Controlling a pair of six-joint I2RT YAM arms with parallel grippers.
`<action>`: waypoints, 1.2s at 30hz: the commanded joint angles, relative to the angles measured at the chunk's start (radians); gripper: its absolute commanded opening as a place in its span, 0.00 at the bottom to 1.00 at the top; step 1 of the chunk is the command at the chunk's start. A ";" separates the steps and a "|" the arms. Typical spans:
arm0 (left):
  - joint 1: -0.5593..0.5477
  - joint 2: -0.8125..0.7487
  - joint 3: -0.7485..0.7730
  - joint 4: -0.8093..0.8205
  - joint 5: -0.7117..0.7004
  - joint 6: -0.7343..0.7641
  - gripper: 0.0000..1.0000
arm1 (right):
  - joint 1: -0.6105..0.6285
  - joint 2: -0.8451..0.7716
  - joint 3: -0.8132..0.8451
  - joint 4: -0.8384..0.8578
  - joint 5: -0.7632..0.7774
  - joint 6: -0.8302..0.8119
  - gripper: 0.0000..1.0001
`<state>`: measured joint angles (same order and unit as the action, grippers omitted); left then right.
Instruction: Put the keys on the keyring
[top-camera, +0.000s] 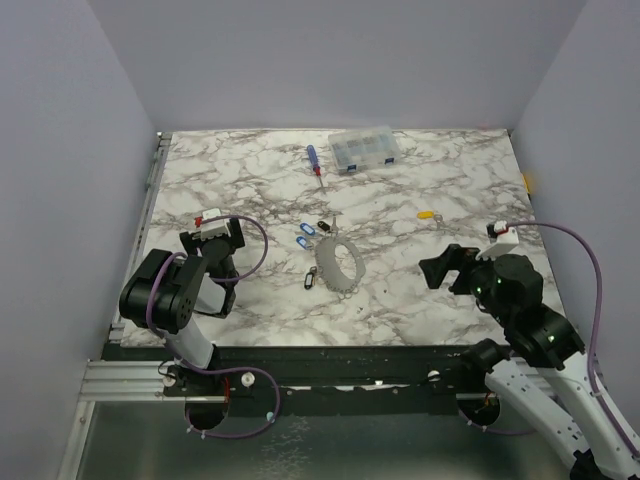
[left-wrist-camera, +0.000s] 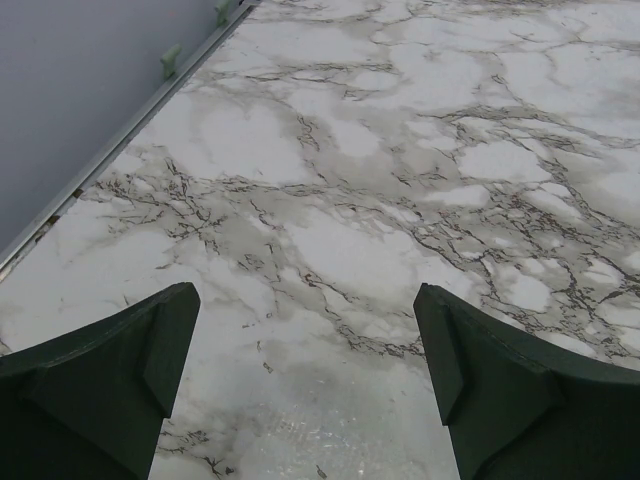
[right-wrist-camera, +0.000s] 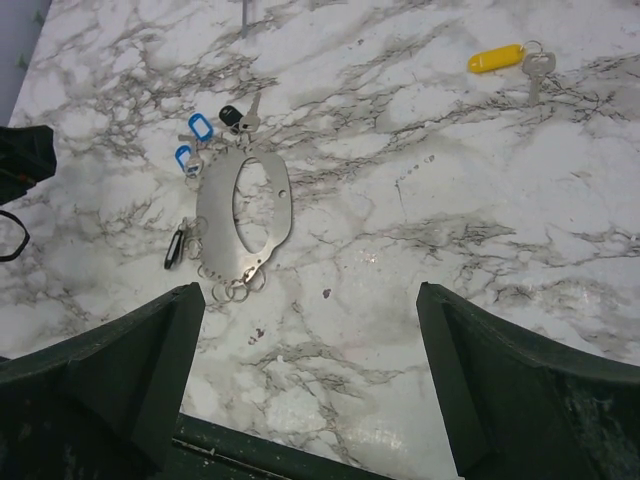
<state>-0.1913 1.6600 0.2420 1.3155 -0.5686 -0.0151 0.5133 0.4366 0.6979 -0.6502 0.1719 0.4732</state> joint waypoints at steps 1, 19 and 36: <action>0.002 0.008 0.013 0.026 -0.004 -0.014 0.99 | 0.002 -0.019 -0.011 0.014 0.017 -0.003 1.00; -0.023 -0.475 0.112 -0.556 -0.005 -0.208 0.99 | 0.001 0.027 -0.018 0.024 -0.030 -0.018 1.00; 0.010 -0.485 0.450 -1.400 0.239 -0.590 0.94 | 0.001 0.034 -0.020 0.027 -0.045 -0.021 1.00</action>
<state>-0.1787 1.1229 0.5694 0.1764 -0.4759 -0.6197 0.5133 0.4702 0.6918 -0.6445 0.1543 0.4694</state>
